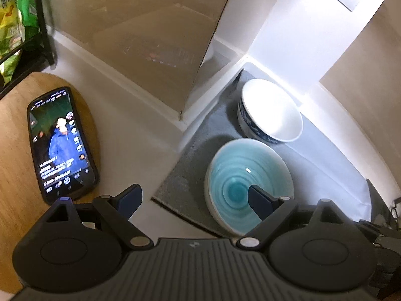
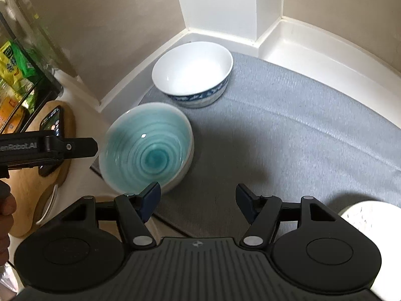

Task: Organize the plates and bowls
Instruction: 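Move both tools to the rim of the teal-glazed bowl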

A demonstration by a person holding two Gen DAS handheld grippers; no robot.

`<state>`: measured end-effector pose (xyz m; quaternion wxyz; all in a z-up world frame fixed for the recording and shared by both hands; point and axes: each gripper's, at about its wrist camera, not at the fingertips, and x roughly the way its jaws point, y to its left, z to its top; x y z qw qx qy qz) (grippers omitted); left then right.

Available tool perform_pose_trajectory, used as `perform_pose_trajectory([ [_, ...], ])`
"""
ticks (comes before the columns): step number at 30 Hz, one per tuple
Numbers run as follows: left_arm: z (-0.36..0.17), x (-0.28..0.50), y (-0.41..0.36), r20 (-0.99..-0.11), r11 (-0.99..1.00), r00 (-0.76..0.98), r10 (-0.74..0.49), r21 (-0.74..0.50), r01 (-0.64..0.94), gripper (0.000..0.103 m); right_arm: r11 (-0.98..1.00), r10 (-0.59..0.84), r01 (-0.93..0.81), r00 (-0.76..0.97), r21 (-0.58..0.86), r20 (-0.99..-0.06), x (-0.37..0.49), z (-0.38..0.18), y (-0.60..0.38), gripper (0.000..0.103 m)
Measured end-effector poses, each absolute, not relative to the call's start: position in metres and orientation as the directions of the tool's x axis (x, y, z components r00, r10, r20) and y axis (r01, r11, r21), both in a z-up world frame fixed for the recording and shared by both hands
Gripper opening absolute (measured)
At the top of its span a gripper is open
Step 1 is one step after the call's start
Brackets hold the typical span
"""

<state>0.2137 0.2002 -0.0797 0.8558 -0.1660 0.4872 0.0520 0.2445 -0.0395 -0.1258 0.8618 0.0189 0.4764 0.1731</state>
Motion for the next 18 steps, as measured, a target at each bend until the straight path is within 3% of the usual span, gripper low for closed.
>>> perform_pose_trajectory([
  [18,-0.103,0.246,0.187,-0.879,0.956,0.472,-0.062,-0.188,-0.225,0.094,0.949,0.304,-0.228,0.483,0.217,-0.821,0.285,-0.145,-0.033,0.069],
])
